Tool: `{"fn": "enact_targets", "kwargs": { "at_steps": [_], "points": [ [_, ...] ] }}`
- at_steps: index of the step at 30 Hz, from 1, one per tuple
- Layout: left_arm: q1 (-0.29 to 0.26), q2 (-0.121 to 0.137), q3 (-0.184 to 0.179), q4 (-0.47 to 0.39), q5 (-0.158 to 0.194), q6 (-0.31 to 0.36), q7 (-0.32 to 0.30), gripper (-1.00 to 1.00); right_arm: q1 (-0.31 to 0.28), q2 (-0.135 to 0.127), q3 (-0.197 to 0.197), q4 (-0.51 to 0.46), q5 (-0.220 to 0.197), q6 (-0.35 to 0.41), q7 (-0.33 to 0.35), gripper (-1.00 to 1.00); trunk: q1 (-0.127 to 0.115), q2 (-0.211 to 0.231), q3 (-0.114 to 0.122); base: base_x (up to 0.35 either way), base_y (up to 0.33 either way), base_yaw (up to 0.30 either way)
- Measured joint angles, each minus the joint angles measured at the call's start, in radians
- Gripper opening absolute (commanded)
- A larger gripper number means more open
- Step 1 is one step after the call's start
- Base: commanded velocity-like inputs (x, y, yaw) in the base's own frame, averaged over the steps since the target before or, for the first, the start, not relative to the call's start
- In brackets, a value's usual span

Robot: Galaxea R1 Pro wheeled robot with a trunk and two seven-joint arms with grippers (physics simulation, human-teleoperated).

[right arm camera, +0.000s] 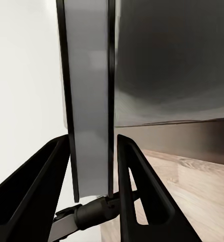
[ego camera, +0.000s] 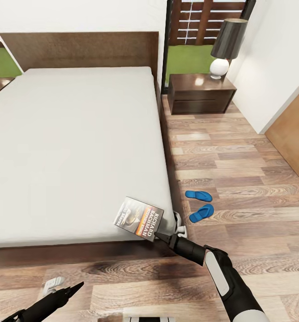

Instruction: In the bedroom, move the book from the bed onto either nightstand, and place the two sandals side by side next to the bed.

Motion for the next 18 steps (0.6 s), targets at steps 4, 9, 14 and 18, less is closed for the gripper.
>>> {"fn": "enact_targets", "kwargs": {
  "at_steps": [4, 9, 14, 18],
  "points": [
    [0.0, 0.0, 0.0, 0.0, 0.0, 0.0, 0.0, 1.0, 0.0, 0.0, 0.0, 0.0, 0.0, 0.0, 0.0, -1.0, -0.015, 0.028, 0.013, 0.0, 0.0, 0.0],
    [0.0, 0.0, -0.001, 0.0, 0.0, 0.0, 0.0, 1.0, 0.0, 0.0, 0.0, 0.0, 0.0, 0.0, 0.0, -1.0, -0.035, 0.063, 0.028, 0.0, 0.0, 0.0],
    [0.0, 0.0, 0.0, 0.0, 0.0, 0.0, 0.0, 1.0, 0.0, 0.001, 0.0, 0.0, 0.0, 0.0, 0.0, -1.0, -0.054, 0.098, 0.044, 0.0, 0.0, 0.0],
    [0.0, 0.0, 0.0, 0.0, 0.0, 0.0, 0.0, 1.0, 0.0, 0.001, 0.0, 0.0, 0.0, 0.001, 0.0, -1.0, -0.069, 0.126, 0.056, 0.0, 0.0, 0.0]
  ]
}}
